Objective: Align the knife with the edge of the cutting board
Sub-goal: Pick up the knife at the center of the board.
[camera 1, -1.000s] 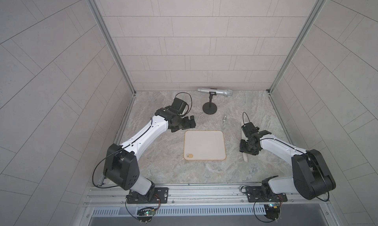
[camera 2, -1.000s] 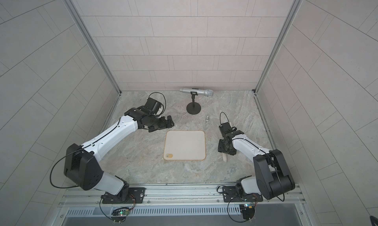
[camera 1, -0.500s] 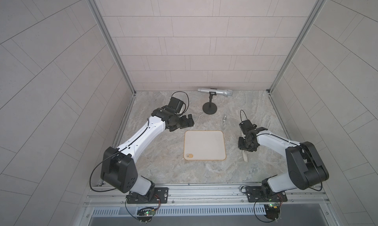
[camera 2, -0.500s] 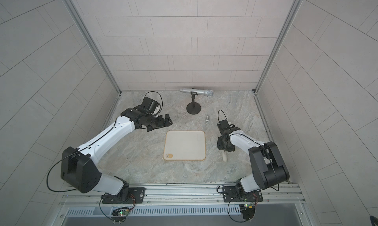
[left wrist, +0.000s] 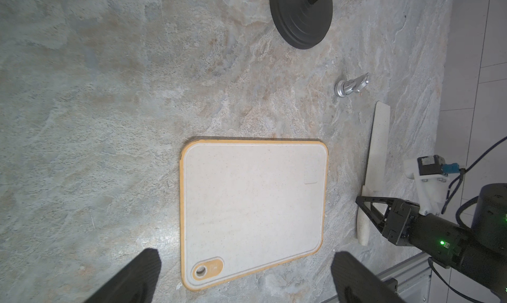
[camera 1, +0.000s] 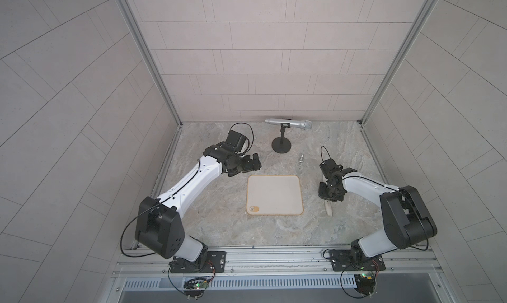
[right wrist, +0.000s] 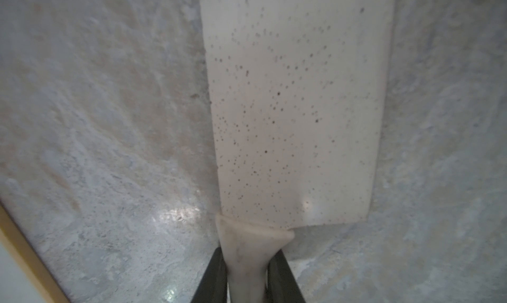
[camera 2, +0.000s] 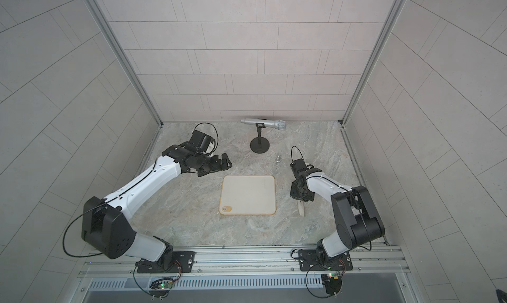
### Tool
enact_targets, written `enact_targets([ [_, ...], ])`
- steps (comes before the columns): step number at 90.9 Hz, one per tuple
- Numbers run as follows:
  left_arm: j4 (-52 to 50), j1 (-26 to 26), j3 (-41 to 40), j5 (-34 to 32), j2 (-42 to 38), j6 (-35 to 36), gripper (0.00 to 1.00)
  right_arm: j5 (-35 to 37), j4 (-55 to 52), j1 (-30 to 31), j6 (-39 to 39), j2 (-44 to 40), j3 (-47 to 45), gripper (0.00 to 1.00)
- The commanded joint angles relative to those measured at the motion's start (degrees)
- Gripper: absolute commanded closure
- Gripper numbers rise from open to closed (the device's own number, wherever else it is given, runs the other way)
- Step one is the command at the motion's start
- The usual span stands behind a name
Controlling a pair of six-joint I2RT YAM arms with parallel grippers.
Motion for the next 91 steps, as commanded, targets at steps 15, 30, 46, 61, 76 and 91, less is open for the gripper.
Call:
enact_targets([
  [15,0.07,0.08,-0.81,-0.92,-0.07,0.34,0.00,-1.13,2.07,0.05,1.21,-0.54,-1.36,0.96],
  [30,-0.13,0.05,-0.81,-1.85,-0.18,0.38,0.00,-1.30,2.48,0.16,1.78,-3.21,-2.17,1.00],
  [46,-0.10,0.10,-0.79,-1.32,0.17,0.50,0.00,-1.71,3.54,1.90,3.28,-8.37,-4.11,1.00],
  [61,0.00,-0.07,-0.93,-1.12,0.21,0.51,0.00,-2.31,4.14,3.18,4.85,-13.03,-5.73,1.00],
  [76,0.08,-0.11,-1.00,-0.98,0.22,0.52,0.00,-1.64,3.84,5.61,6.50,-16.99,-6.61,1.00],
  [91,0.11,-0.25,-1.00,-0.86,0.20,0.52,0.00,-1.60,3.62,7.46,7.67,-21.17,-7.38,1.00],
])
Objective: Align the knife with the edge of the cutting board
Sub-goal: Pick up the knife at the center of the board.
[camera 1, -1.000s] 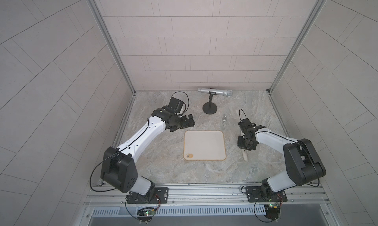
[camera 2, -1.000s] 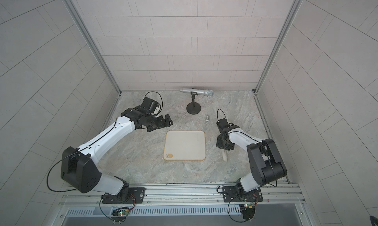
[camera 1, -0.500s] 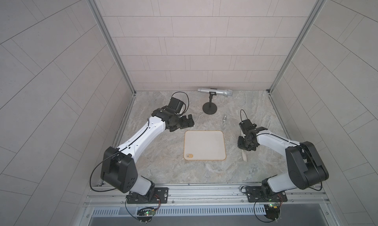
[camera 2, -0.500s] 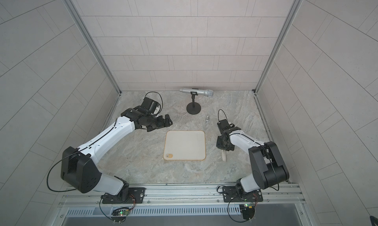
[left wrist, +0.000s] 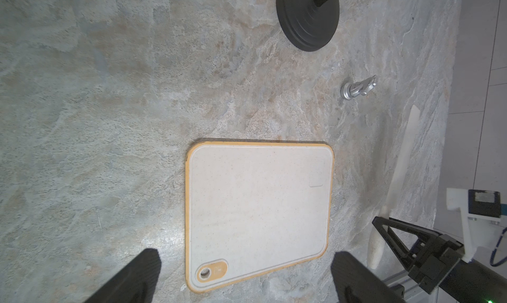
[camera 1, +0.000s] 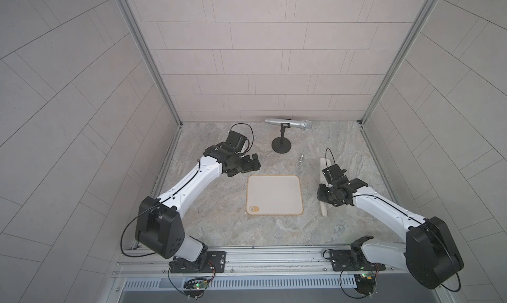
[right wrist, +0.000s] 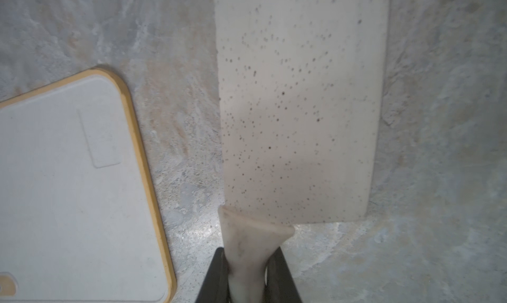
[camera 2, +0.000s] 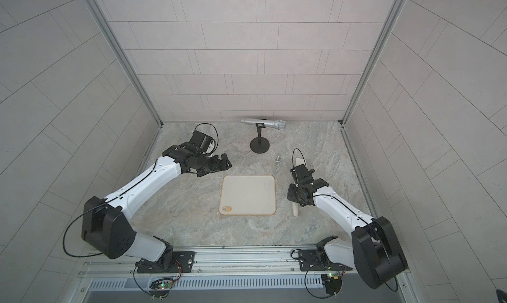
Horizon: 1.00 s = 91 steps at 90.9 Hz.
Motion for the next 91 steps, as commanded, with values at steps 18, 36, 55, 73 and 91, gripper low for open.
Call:
enact_targets([
  [18,0.01,-0.26,-0.84,0.24,0.13,0.54,0.00,1.20,0.78,2.92,2.56,-4.16,-1.01,1.00],
  [36,-0.02,-0.26,-0.83,0.07,0.06,0.59,0.00,3.45,0.98,7.71,4.08,-2.09,-0.35,1.00],
  [55,0.07,-0.41,-0.92,0.14,-0.24,0.53,0.00,7.51,0.45,13.75,5.91,1.41,1.52,1.00],
  [73,0.11,-0.41,-0.97,0.30,-0.16,0.43,0.00,10.81,-1.53,17.63,7.21,4.57,3.72,1.00],
  [91,0.25,-0.40,-1.02,0.47,0.03,0.25,0.00,12.40,-2.90,20.40,7.97,6.72,5.81,1.00],
])
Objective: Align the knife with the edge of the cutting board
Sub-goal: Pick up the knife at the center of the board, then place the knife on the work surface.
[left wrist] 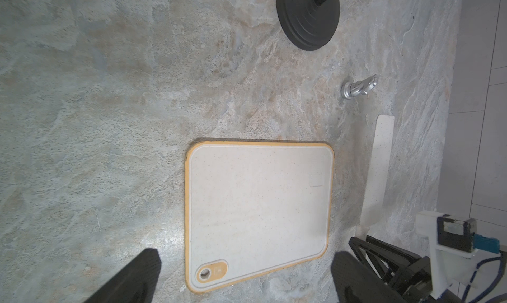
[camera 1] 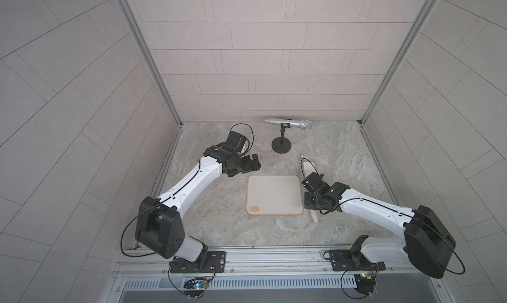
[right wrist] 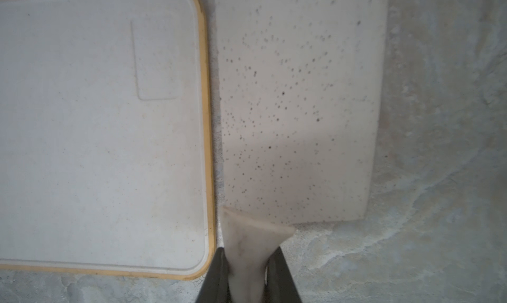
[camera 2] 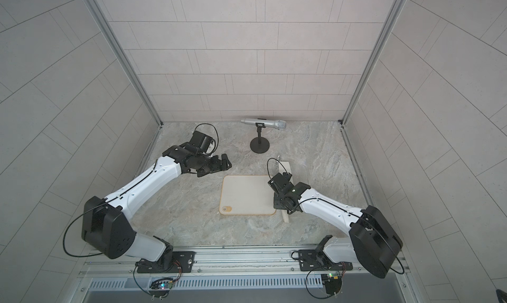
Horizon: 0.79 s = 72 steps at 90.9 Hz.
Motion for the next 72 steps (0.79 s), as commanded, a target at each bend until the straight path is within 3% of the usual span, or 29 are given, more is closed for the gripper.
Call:
enact_targets([
  [1,-0.02,-0.37,-0.75,0.42,0.02,0.29,0.00,3.54,-0.91,1.52,1.15,0.70,2.12,1.00],
  [72,0.47,-0.34,-1.19,0.31,0.27,0.40,0.00,7.03,-5.61,12.52,2.98,12.90,11.50,1.00],
])
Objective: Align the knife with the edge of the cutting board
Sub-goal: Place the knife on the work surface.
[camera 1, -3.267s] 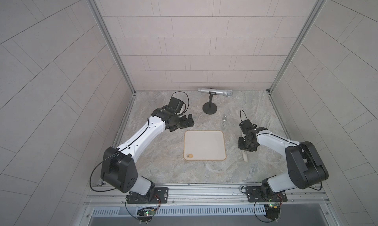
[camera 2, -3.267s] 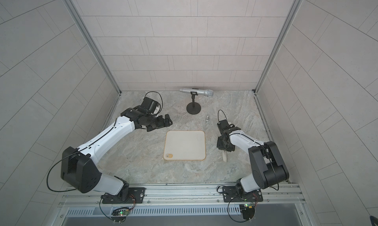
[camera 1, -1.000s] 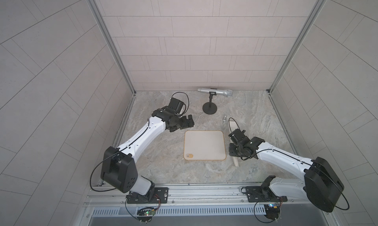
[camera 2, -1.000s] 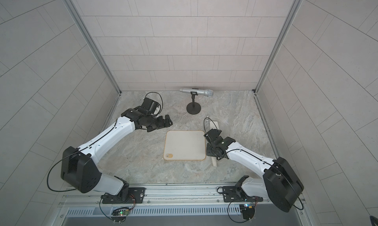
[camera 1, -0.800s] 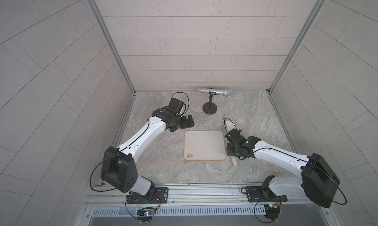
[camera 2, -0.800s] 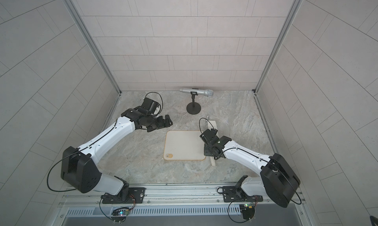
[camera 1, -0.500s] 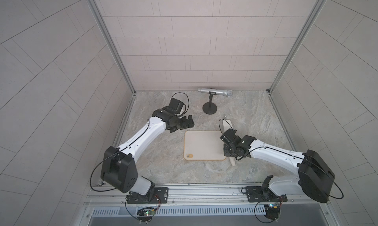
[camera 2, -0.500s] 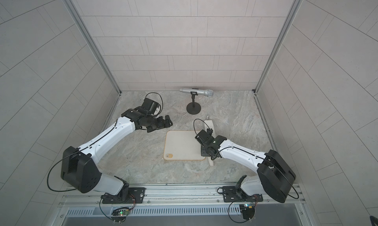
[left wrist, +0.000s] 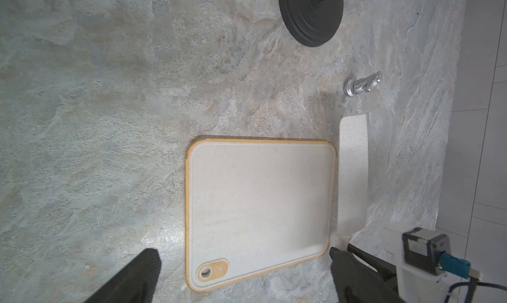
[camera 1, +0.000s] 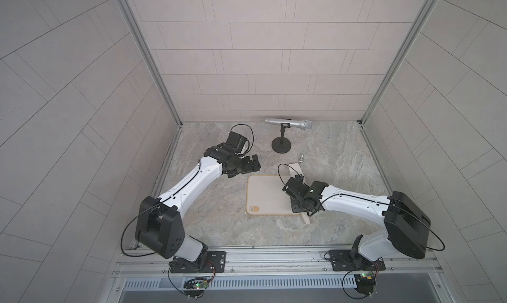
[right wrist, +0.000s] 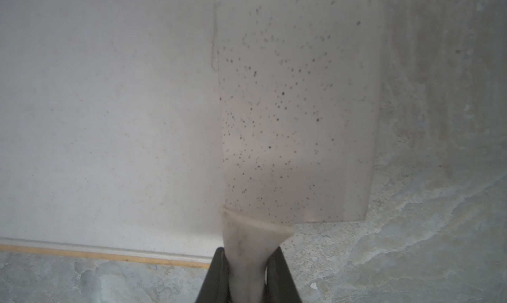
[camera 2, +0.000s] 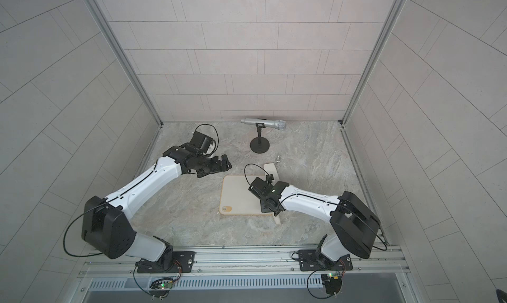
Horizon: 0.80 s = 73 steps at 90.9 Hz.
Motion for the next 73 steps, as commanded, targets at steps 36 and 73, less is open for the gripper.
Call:
enact_targets([
  [36,0.65,-0.28,-0.89,0.02,0.38,0.60,0.00,1.31,-1.30,4.87,1.04,8.05,6.84,1.00],
  [73,0.60,-0.33,-0.90,0.16,0.83,0.56,0.00,-0.98,-1.02,5.76,1.01,11.75,8.63,0.82],
])
